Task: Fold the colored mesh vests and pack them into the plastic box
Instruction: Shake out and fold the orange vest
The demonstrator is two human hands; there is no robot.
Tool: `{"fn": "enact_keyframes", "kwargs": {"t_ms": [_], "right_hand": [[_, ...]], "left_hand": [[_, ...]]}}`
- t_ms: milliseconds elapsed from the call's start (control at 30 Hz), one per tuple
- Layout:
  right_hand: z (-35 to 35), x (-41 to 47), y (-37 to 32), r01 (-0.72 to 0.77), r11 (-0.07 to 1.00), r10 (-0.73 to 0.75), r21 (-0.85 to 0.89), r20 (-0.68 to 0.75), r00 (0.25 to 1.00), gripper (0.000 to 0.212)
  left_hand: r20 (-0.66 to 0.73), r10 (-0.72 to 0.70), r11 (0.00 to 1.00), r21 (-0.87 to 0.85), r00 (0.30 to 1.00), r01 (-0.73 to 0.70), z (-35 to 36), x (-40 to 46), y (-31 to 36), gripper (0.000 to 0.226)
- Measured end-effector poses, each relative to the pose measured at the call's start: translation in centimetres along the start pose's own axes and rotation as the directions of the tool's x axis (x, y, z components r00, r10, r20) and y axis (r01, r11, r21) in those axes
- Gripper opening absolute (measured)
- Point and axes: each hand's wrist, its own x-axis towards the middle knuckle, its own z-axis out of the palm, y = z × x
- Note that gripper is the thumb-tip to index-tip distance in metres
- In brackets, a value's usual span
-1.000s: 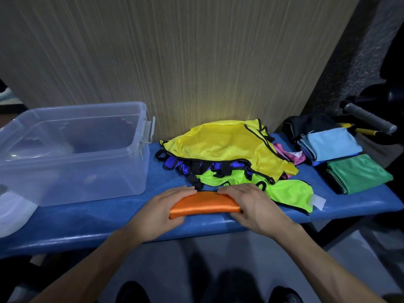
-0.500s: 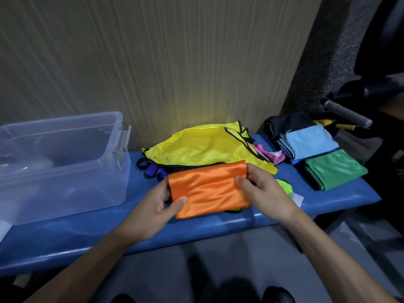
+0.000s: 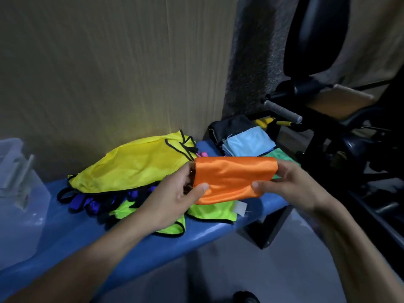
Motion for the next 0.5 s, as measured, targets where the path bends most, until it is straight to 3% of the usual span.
{"fn": "enact_keyframes", "kwargs": {"t_ms": [100, 200, 300, 400, 467, 500], "right_hand": [[-3.2, 0.6, 1.3, 0.010, 0.994, -0.036, -0.112, -0.232, 0.972, 0.034], [-5.7, 0.6, 1.9, -0.057, 0.995, 0.039, -0.078, -0.221, 0.975, 0.040], [-7.8, 0.4, 2.7, -0.215, 0.970, 0.228, 0.114, -0.122, 0.966, 0.043], [-9.5, 0.8, 3.5, -0.316, 0.865, 0.369, 0.390, -0.068, 0.927, 0.038], [-10.1, 1.8, 3.9, -0.283, 0.797, 0.404, 0.534, -0.122, 0.907, 0.030], [-10.1, 2.5, 4.4, -0.254, 0.813, 0.407, 0.525, -0.198, 0.892, 0.024]], "left_hand": [[0.022, 0.184, 0.947, 0.265, 0.983, -0.184, 2.9, 3.5, 0.6, 0.039], [0.106, 0.370, 0.790, 0.488, 0.923, -0.372, 5.2, 6.7, 0.9, 0.037], [0.201, 0.486, 0.611, 0.618, 0.850, -0.495, 6.8, 9.4, 0.1, 0.039], [0.278, 0.579, 0.447, 0.678, 0.767, -0.583, 7.9, 11.5, -0.7, 0.047], [0.297, 0.624, 0.376, 0.696, 0.723, -0.611, 8.6, 12.8, -1.2, 0.050], [0.296, 0.636, 0.361, 0.702, 0.712, -0.614, 9.0, 13.5, -1.6, 0.049]]}}
